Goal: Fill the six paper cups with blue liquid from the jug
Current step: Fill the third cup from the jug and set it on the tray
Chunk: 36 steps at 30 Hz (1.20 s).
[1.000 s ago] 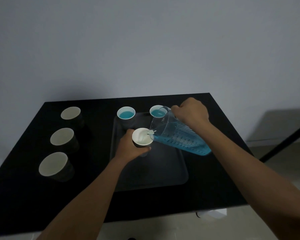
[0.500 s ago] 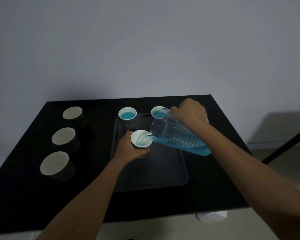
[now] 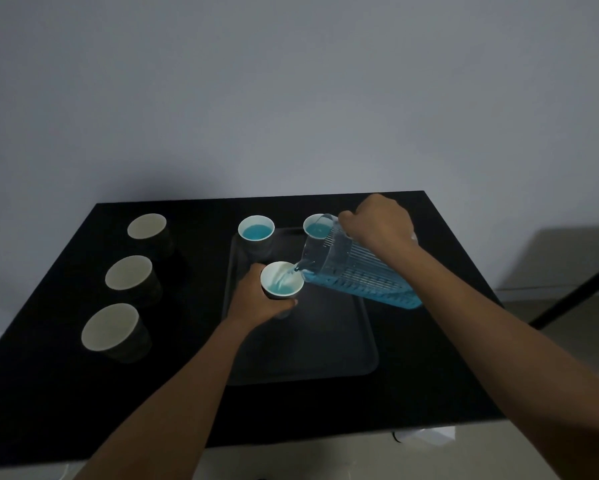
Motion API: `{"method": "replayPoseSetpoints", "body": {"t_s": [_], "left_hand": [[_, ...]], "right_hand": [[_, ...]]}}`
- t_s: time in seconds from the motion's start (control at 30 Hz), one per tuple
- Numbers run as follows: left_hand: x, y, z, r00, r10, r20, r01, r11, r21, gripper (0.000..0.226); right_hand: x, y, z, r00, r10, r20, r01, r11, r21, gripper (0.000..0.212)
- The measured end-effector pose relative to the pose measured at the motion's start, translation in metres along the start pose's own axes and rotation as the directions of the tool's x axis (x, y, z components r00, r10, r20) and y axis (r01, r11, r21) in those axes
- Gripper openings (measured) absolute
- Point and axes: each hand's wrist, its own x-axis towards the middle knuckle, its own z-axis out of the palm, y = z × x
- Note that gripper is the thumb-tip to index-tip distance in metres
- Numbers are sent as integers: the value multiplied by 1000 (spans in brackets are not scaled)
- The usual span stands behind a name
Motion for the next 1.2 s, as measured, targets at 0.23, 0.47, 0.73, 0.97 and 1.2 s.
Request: {"method": "replayPoseSetpoints", "body": {"t_s": [0.23, 0.47, 0.73, 0.97, 1.2], "left_hand": [[1, -1, 2, 1000, -7, -14, 7, 1000, -1, 71], [5, -6, 3, 1000, -13, -16, 13, 1000, 4, 73], [5, -5, 4, 1000, -13, -20, 13, 1000, -8, 72], [6, -6, 4, 999, -13, -36, 13, 1000, -11, 72], [5, -9, 2, 999, -14, -48, 12, 999, -33, 71]], "right_hand": [[2, -3, 0, 1000, -18, -8, 18, 1000, -23, 33], [5, -5, -3, 999, -32, -13, 32, 999, -38, 34], [5, -5, -6, 999, -22, -24, 22, 999, -26, 34], [4, -7, -8, 999, -26, -24, 25, 999, -25, 34], [3, -10, -11, 999, -38, -27, 37, 999, -28, 35]]}}
